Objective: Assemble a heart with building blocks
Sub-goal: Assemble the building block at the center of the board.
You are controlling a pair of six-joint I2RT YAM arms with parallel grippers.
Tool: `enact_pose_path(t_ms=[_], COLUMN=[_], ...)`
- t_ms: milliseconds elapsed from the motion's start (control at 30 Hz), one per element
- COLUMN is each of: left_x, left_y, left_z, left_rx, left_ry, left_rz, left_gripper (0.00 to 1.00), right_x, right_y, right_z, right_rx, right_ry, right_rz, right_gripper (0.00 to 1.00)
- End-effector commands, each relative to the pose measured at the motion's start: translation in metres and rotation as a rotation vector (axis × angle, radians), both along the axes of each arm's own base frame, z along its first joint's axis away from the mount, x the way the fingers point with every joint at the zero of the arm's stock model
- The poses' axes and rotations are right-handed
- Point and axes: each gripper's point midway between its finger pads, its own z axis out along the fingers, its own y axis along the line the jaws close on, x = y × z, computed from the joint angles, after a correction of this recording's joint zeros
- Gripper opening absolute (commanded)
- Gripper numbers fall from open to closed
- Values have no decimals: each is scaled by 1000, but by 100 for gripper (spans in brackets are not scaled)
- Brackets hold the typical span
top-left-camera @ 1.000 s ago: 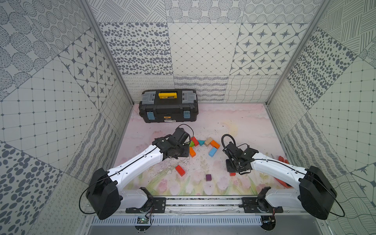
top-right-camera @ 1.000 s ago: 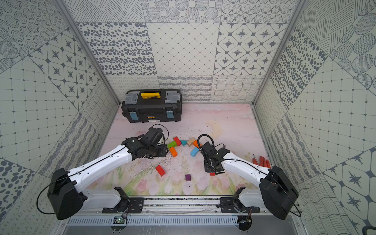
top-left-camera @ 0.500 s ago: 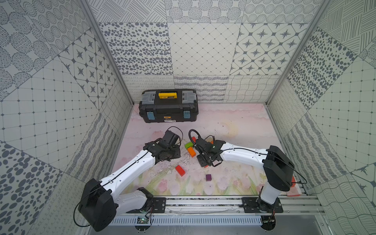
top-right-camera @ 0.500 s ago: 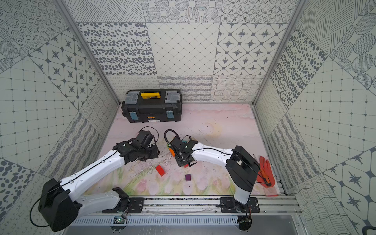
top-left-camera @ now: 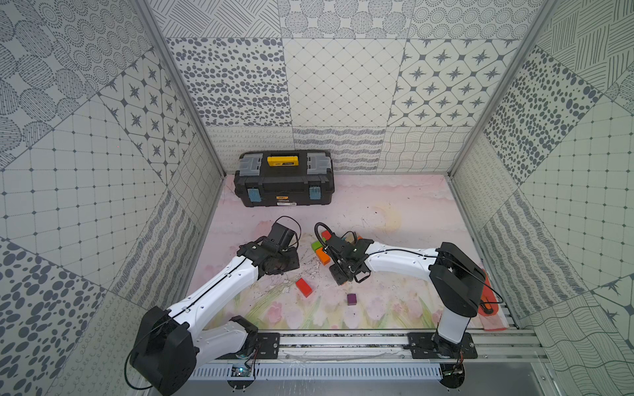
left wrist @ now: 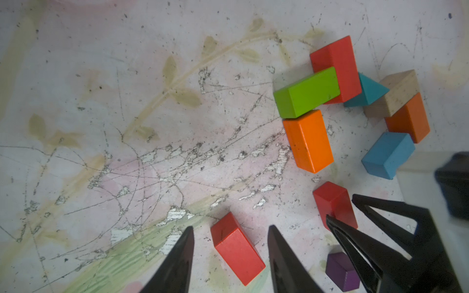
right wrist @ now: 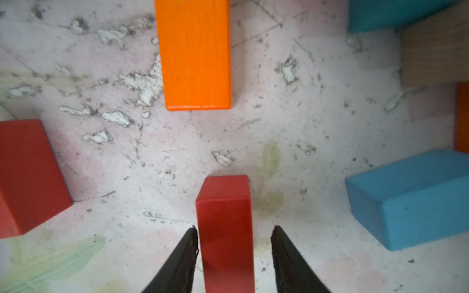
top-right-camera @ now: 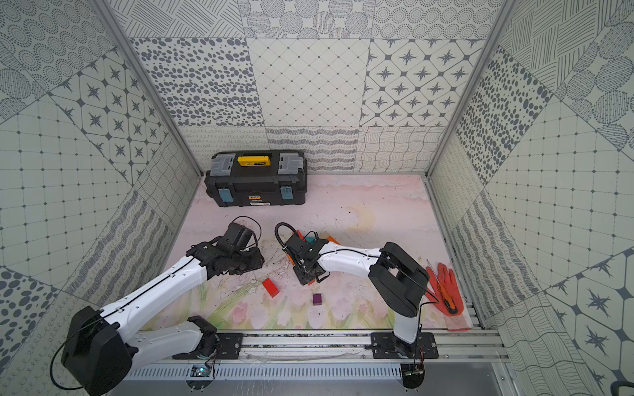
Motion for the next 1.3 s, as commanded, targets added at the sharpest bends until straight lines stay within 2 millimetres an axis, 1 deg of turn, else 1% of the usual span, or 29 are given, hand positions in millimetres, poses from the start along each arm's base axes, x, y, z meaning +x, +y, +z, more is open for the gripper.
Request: enact_pose_path(t_ms=[0, 133, 233, 333, 700, 1133, 1267], left_x=[2, 2, 1, 1, 1, 1, 0], left_y=[-5, -5, -4, -4, -3, -1, -1], left_z=[-1, -4, -6, -7, -12, -18, -19], left_rx=[-30, -31, -32, -34, -32, -31, -32], left_ry=[12, 20, 24, 24, 29, 39, 43], left_rz=[5, 6, 12, 12, 13, 21, 17], left_gripper=[47, 46, 46, 46, 46, 46, 46], right_x=[3, 9, 16, 21, 32, 33, 34], right_y=[8, 12, 17, 21, 28, 34, 33], right_z=[7, 4, 7, 6, -1, -5, -7], right_rx=[29, 11, 14, 12, 13, 31, 24], right_ry=[-19, -31, -53, -59, -58, -50, -52], right_rz=[23, 40, 60, 80, 98, 105, 100], right_gripper=[47, 32, 27, 25, 24, 24, 26])
